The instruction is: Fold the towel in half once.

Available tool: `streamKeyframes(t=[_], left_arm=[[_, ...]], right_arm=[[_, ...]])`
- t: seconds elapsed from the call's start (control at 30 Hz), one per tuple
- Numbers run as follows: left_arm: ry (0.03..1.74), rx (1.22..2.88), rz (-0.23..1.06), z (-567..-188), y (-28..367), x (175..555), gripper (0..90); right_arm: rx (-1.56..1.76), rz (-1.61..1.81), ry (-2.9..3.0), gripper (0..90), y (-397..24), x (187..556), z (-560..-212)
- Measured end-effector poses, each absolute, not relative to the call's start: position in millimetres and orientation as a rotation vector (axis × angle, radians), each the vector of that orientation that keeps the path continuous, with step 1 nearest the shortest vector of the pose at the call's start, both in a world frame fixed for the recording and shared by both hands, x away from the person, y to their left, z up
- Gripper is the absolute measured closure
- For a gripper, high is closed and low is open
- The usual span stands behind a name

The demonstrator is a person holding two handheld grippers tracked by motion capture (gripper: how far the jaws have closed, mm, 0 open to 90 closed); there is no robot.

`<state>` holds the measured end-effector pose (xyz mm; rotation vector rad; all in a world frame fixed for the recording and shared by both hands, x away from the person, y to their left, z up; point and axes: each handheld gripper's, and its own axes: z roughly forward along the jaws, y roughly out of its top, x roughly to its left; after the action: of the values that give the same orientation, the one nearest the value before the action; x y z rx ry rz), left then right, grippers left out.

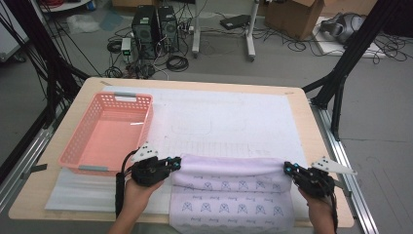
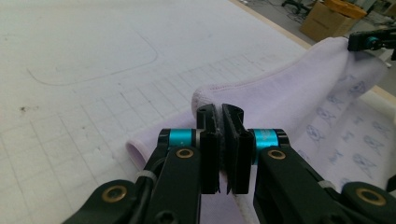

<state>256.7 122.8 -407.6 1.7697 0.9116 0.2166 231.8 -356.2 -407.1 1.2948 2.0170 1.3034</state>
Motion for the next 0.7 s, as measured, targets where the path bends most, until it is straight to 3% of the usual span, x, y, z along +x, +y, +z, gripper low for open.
streamKeyframes(t=[0.5, 0.6, 0.7], left_arm=[[0.929, 1.839, 0.136, -438, 127, 231, 82.5], [0.973, 1.813, 0.162, -439, 129, 235, 55.5], [0.968, 1.791, 0.202, -435, 129, 239, 46.2]], right_arm=[[1.359, 1.237, 2.173, 89.0, -370, 180, -436], [1.366, 1.26, 2.143, 79.4, -379, 177, -437], [1.39, 1.299, 2.044, 76.9, -388, 181, -430]])
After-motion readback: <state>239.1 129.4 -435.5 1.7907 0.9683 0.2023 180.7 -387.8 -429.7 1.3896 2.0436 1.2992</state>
